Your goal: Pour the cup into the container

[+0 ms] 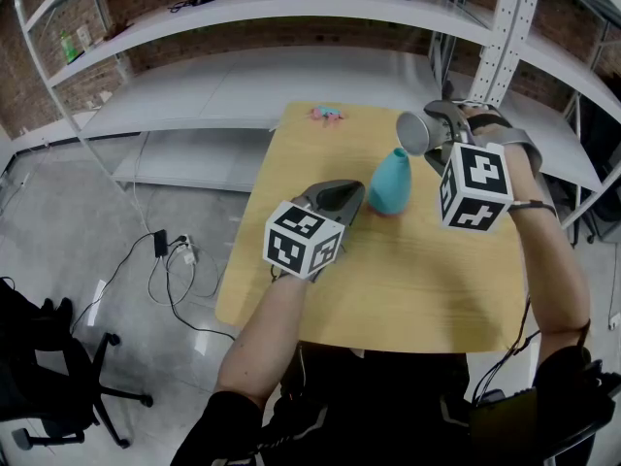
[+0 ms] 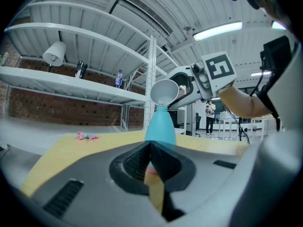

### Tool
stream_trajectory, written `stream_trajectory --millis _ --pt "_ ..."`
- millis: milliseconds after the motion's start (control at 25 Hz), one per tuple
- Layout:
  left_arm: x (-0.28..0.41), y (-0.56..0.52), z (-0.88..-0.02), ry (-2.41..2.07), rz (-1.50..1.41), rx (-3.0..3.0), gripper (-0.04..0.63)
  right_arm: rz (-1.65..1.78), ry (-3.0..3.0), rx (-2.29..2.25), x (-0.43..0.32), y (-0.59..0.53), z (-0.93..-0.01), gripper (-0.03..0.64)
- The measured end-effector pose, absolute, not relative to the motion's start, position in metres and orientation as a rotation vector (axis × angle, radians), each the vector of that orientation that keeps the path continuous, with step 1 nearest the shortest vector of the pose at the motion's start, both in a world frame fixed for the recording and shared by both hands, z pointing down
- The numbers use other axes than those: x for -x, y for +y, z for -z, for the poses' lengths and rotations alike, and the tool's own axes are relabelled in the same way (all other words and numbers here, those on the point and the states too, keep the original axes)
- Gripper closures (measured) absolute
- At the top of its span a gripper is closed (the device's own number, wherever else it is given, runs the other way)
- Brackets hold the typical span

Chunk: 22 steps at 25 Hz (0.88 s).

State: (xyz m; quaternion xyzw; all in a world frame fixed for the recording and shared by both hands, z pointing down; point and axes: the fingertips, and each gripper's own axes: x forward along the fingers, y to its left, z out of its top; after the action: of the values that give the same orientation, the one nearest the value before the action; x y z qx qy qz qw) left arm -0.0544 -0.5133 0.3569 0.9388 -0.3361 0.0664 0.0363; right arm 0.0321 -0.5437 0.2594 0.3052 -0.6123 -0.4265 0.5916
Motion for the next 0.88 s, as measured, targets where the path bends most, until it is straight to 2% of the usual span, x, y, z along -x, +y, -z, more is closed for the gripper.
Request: stream_trajectory --millis 320,880 --pt "0.055 -0.513 -0.357 -1.030 -0.204 -2.882 0.595 0.912 -1.557 -0.763 -0.034 -0.542 -0.264 0.328" --pt "0.057 -0.518 -0.357 -1.053 -0.220 -2.862 0.595 0.313 -2.203 -1.145 -0.094 -0.554 -0.268 0.328"
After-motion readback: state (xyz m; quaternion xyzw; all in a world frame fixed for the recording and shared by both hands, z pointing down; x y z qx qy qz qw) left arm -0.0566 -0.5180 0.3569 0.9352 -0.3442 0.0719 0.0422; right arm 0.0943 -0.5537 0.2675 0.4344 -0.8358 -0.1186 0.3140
